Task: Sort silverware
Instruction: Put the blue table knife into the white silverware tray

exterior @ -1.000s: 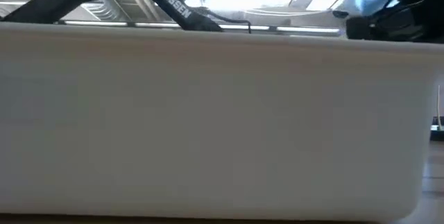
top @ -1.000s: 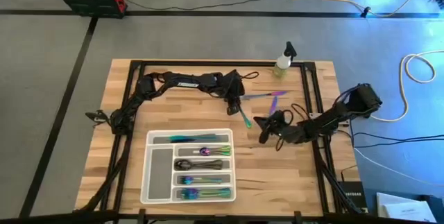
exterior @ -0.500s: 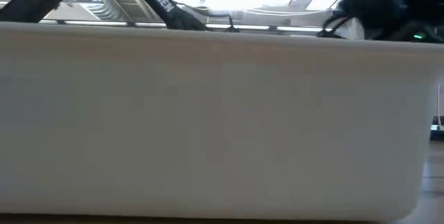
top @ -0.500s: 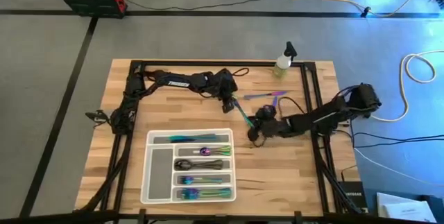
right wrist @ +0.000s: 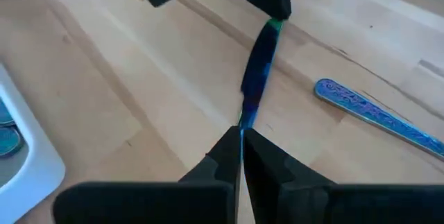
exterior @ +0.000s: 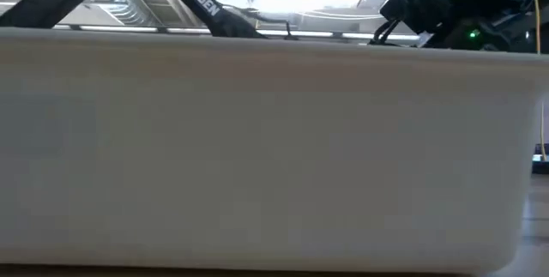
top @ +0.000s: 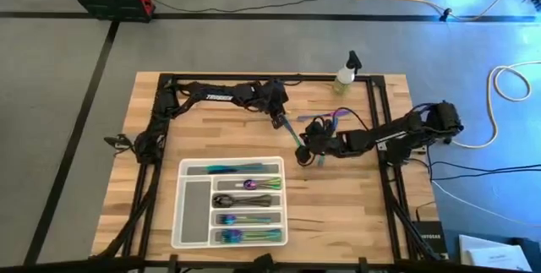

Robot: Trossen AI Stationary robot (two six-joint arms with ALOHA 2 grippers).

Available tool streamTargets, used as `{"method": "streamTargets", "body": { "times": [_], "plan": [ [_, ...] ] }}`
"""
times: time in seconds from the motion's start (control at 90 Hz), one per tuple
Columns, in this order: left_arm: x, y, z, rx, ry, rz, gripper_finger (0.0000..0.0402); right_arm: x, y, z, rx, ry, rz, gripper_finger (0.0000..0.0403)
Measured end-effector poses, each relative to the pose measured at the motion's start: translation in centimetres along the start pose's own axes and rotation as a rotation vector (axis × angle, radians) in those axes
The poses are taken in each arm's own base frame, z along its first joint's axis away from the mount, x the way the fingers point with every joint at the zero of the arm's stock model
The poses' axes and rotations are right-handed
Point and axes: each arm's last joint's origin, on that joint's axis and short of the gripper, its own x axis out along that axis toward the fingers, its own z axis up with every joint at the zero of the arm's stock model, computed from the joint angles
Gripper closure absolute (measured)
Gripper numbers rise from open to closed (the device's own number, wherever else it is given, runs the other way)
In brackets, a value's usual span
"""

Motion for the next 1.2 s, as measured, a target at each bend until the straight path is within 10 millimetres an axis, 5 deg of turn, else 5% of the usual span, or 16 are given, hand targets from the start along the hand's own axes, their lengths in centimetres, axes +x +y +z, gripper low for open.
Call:
{"method": "streamTargets", "body": {
  "times": [0.222,0.633,0.933,1.2],
  "plan": [
    [2.2,-1.1,0.0,0.023,0.083,0.010,0.0401,0.0,0.1,0.0,0.001,0.014,0.019,0.0403],
    [1.3,-2.0,-1.2,0.066,0.245,0.002,0.0401,0.0,0.1,-0.2,-0.018,0.033,0.033,0.0403],
    [0.2,-3.5,-2.7,0.037,0.405,-0.071,0.0401,-1.5,2.7,-0.9,-0.321,-0.131,0.222,0.0403],
    [0.5,-3.7,-3.9,0.025,0.439,-0.076,0.0401,-1.4,2.9,-5.0,-0.370,-0.166,0.166,0.0381]
  ]
}}
